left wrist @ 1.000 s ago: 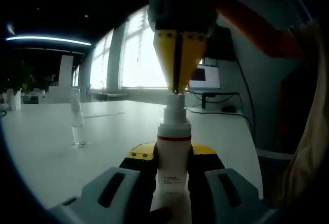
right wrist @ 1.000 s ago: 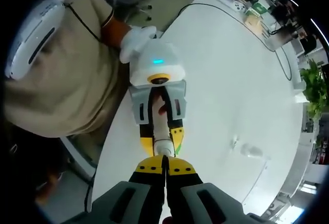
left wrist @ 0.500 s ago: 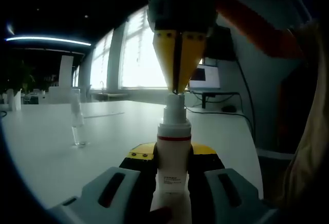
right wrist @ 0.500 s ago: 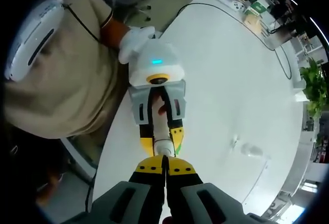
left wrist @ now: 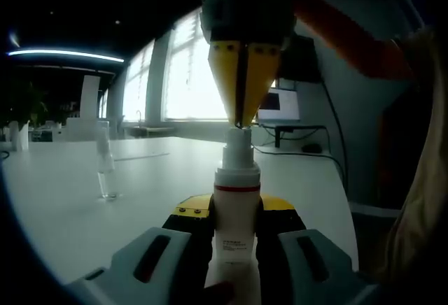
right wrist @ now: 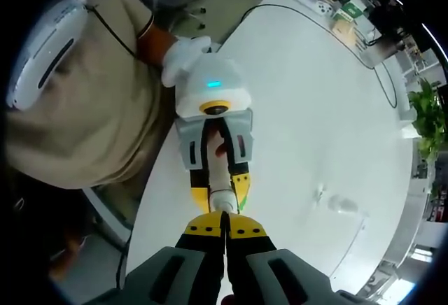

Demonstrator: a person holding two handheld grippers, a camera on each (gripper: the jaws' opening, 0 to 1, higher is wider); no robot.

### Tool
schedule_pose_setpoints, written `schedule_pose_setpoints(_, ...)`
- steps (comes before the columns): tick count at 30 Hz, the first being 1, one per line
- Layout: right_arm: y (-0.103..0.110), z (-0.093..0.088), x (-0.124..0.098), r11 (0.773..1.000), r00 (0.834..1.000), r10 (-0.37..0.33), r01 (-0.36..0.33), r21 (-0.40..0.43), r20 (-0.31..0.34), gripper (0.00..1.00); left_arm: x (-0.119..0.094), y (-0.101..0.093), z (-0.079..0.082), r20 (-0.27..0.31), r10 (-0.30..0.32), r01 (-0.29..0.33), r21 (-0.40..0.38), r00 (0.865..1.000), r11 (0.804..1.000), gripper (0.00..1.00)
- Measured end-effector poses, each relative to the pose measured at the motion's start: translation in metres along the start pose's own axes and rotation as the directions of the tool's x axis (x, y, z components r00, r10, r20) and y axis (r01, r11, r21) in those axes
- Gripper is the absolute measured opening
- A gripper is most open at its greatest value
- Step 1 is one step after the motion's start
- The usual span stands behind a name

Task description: Clamp pump bottle remove cover press pump head put on cover

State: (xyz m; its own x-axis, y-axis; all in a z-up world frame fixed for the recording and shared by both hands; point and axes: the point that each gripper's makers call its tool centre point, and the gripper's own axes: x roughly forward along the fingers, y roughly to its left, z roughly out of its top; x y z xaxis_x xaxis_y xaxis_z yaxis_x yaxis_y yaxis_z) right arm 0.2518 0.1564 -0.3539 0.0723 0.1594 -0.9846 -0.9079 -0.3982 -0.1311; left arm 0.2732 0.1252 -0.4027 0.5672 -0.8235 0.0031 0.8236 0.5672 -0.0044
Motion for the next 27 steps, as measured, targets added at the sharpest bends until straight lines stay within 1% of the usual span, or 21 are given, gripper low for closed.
schedule_pose_setpoints(10, 0.0007, 0.0002, 0.0001, 1.000, 1.000, 0.000, 0.000, -0.010, 0.000, 0.00, 0.0000, 0.0000, 0.0001, 0.000, 0.000, 0.000, 0.000, 1.000, 1.000, 0.14)
schedule_pose_setpoints(18, 0.0008, 0.0004, 0.0018, 1.000, 1.000, 0.004, -0.004, 0.003, 0.004, 0.00, -0.0001, 0.0002, 0.0001, 0.000, 0.001, -0.001, 0.001, 1.000, 1.000, 0.14)
schedule_pose_setpoints(27, 0.0028, 0.0002, 0.0077, 1.000, 1.000, 0.011, -0.011, 0.004, -0.016, 0.00, 0.0001, 0.0004, 0.0001, 0.000, 0.001, -0.001, 0.002, 1.000, 1.000, 0.14)
